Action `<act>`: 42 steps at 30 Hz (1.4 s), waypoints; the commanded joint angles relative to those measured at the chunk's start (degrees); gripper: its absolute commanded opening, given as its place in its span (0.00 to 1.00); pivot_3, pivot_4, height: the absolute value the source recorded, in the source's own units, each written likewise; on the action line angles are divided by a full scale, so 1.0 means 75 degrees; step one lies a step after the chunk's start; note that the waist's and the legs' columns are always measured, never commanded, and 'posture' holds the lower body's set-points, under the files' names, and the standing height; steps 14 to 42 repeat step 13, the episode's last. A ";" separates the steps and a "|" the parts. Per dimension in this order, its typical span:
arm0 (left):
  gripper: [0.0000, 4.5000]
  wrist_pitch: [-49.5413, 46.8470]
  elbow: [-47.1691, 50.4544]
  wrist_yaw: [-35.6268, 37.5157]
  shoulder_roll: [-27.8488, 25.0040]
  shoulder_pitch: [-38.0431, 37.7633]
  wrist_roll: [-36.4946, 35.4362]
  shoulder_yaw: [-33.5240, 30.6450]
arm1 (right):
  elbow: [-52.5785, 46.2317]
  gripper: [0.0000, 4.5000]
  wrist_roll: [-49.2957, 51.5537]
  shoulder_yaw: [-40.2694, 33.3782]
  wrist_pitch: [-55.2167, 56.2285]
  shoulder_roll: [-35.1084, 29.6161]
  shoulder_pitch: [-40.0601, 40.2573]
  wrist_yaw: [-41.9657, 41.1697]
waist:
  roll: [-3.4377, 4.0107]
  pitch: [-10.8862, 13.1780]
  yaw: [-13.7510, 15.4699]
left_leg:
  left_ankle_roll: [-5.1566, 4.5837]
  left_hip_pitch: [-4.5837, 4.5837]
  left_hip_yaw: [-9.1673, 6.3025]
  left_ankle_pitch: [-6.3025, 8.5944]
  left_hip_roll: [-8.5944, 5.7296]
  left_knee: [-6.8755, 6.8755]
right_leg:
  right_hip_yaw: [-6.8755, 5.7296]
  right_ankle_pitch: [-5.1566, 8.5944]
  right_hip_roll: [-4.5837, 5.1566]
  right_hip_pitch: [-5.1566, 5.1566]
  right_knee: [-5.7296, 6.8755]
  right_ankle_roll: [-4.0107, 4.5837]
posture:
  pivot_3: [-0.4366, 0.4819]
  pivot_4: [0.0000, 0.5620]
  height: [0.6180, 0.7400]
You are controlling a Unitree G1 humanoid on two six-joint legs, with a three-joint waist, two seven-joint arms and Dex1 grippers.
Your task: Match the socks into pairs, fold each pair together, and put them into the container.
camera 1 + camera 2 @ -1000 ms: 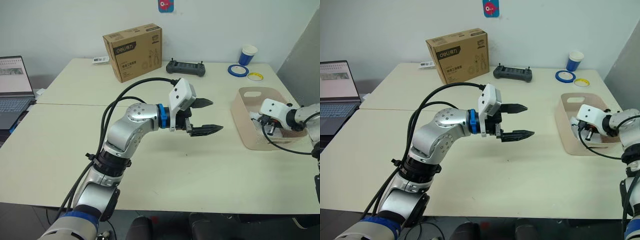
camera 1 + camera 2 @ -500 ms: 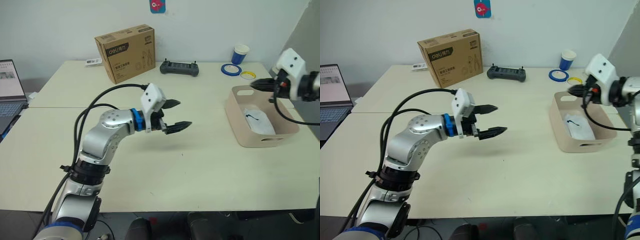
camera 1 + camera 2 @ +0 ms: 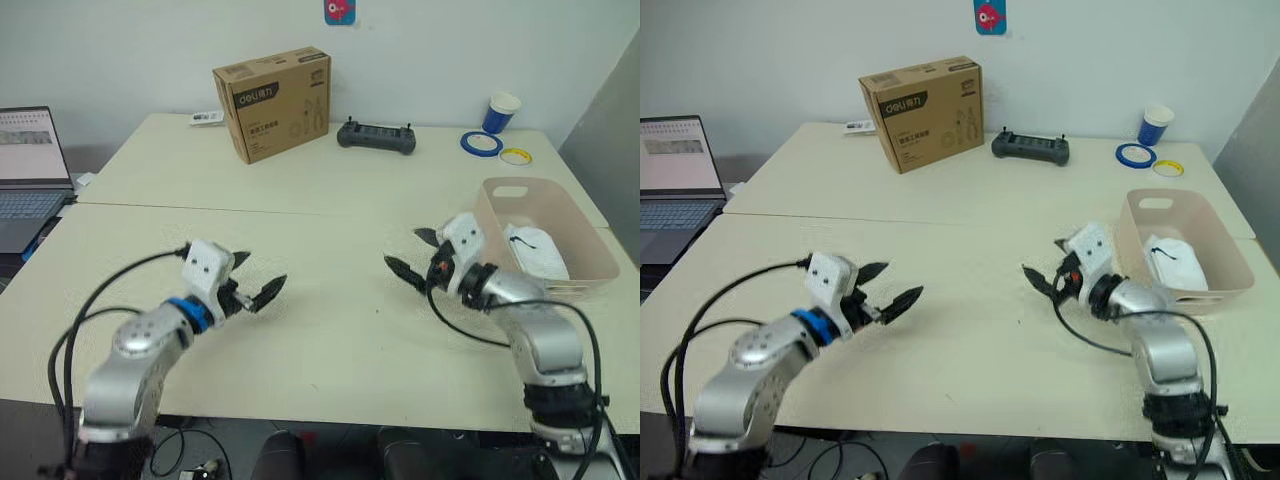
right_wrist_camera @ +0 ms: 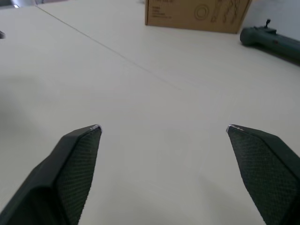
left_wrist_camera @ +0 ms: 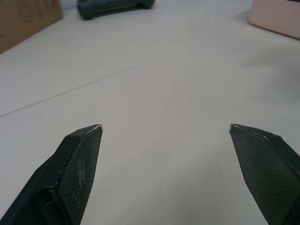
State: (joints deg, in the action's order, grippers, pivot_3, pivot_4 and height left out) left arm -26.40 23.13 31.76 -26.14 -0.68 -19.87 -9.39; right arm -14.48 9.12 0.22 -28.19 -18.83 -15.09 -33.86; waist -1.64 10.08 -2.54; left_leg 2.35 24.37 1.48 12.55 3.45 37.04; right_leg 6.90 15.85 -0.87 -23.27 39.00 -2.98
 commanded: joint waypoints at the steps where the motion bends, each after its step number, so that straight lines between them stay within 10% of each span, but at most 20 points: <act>1: 1.00 0.0693 0.0483 -0.0503 0.0368 -0.0591 0.0269 -0.0132 | -0.0109 0.99 -0.0414 0.0245 0.1018 0.0017 0.0730 0.0371 | -0.0001 -0.0001 0.0002 | 0.0000 -0.0004 0.0003 0.0000 0.0000 -0.0001 | 0.0002 0.0001 -0.0001 0.0000 -0.0001 0.0000 | 0.48 0.27 1.00; 42: 1.00 0.0995 -0.0177 -0.0701 0.0442 -0.0991 0.0776 0.0323 | -0.0141 0.99 -0.0690 0.0580 0.1862 0.0450 0.1565 0.1075 | -0.0030 -0.0021 -0.0132 | -0.0001 -0.0059 0.0024 -0.0001 0.0018 -0.0014 | 0.0016 0.0025 -0.0019 0.0013 0.0007 0.0022 | 0.48 0.27 1.00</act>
